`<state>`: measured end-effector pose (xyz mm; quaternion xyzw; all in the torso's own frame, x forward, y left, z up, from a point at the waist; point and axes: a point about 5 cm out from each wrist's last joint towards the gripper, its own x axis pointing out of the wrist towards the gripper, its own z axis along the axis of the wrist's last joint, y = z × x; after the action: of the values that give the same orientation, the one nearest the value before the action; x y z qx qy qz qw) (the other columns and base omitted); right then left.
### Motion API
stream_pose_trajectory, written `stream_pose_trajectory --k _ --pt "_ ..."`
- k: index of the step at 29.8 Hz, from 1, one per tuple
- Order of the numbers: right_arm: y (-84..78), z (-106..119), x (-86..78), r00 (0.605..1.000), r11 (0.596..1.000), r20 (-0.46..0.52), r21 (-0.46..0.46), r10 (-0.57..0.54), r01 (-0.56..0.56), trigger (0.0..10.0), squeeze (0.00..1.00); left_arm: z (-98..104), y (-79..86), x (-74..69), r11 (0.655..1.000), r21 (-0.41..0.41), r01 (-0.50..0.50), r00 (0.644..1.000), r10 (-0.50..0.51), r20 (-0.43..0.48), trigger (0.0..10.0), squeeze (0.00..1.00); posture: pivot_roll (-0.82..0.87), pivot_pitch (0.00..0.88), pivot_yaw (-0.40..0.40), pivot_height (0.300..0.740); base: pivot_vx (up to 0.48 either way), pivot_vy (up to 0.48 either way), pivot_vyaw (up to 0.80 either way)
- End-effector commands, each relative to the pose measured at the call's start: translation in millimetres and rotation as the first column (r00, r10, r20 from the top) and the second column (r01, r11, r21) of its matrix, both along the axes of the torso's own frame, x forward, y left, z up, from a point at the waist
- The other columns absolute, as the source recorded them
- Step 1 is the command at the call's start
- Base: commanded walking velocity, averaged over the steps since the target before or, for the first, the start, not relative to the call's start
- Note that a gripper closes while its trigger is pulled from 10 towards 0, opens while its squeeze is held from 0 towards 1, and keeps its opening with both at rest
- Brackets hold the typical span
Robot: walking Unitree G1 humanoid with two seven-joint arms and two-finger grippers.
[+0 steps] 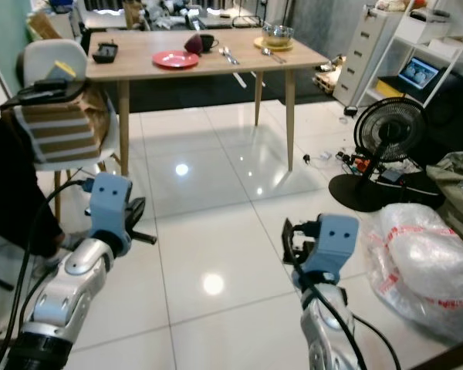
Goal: Setting the table
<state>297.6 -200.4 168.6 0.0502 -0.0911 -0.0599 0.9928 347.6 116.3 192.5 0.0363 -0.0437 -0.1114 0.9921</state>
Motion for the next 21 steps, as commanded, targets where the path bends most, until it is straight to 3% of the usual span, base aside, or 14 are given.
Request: stream_pose_trajectory --k 1,8,18,21 --pt "-3.8 -2.3 -1.6 1.000 1.000 -0.001 0.010 -0.011 0.011 10.0 0.00 -3.1 -2.4 -1.2 1.000 -0.002 0.009 1.000 -0.009 -0.004 10.0 0.00 0.07 0.101 0.075 0.740 0.480 0.000 0.00" --pt "-2.7 -3.0 -1.1 1.000 1.000 -0.003 0.024 -0.005 0.005 10.0 0.00 -3.4 -1.3 -0.9 1.000 -0.001 0.006 1.000 -0.006 -0.002 10.0 0.00 0.07 0.102 0.074 0.740 0.475 0.000 0.00" --pt "0.2 -3.1 -1.4 1.000 0.999 -0.005 0.041 -0.002 0.003 10.0 0.00 -3.7 0.4 -1.8 1.000 0.001 0.005 1.000 -0.005 -0.003 10.0 0.00 0.08 0.112 0.074 0.740 0.478 0.000 -0.66" --pt "0.3 -3.2 -1.4 1.000 0.999 -0.003 0.040 -0.002 0.003 10.0 0.00 -3.7 0.2 -1.8 1.000 0.002 0.006 1.000 -0.006 -0.002 10.0 0.00 0.08 0.112 0.074 0.740 0.480 0.000 0.00"
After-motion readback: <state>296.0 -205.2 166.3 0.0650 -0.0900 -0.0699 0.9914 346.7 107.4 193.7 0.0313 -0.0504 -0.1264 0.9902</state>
